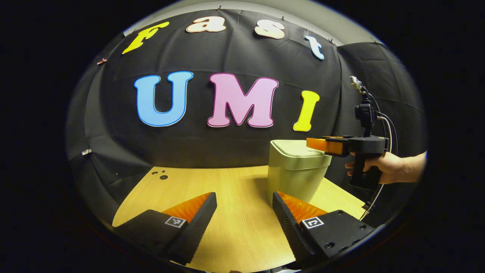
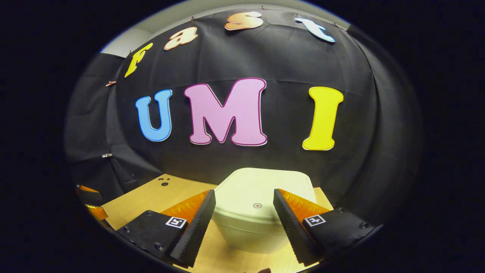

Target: Press the lid of the desktop garbage bin to open it, pick up the crumpled paper on the desktop and throw it into the bin, then pick up the pop can on the desktop and drop it into the bin, and finally close the garbage bin lid.

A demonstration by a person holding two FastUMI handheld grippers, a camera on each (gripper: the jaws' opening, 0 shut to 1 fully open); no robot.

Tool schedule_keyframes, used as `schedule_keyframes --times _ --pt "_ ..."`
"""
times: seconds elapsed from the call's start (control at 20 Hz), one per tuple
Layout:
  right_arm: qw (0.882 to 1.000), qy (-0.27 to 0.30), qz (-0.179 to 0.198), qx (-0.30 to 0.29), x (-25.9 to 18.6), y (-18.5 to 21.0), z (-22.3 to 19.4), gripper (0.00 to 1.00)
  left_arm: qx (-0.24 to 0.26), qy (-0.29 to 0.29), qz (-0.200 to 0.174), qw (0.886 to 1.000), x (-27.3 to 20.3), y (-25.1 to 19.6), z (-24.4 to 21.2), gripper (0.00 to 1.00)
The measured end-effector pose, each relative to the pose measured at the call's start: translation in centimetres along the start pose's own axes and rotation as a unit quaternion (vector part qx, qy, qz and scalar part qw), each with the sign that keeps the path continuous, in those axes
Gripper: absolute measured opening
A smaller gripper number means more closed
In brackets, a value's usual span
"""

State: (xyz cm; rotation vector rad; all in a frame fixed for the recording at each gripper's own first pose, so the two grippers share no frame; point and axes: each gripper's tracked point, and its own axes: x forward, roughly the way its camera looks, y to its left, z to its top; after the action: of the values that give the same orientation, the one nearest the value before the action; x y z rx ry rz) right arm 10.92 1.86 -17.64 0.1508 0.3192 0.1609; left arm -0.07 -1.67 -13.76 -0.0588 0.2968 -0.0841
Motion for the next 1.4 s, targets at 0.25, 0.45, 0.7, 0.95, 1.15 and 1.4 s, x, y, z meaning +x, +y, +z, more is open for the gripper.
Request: schedule_keyframes --times 0.25,0.45,0.7,0.95,1.15,1.4 --pt "1.0 -0.017 0.008 -0.002 -4.1 2.0 0.7 0.96 0.002 -0.007 -0.014 1.0 -0.4 0.1 0.1 0.95" --pt "0.999 -0.034 0.013 0.005 -7.3 3.5 1.2 0.96 0.002 -0.012 -0.022 1.0 -0.6 0.1 0.3 0.95" --pt "0.999 -0.04 0.018 -0.004 -10.6 4.5 0.2 0.96 -0.001 -0.018 -0.019 1.0 -0.5 0.5 0.8 0.95" --pt "0.999 -0.038 0.023 -0.003 -12.8 4.9 -0.5 0.96 0.0 -0.02 -0.01 1.0 -0.8 0.6 0.8 0.95" --pt "0.999 -0.035 0.016 -0.002 -13.5 4.3 -0.8 0.96 0.001 -0.014 -0.015 1.0 -0.7 0.1 0.4 0.95" --pt "0.999 -0.038 0.009 -0.003 -14.1 3.4 -0.4 0.96 0.001 -0.011 -0.018 1.0 -0.2 -0.5 0.4 0.95"
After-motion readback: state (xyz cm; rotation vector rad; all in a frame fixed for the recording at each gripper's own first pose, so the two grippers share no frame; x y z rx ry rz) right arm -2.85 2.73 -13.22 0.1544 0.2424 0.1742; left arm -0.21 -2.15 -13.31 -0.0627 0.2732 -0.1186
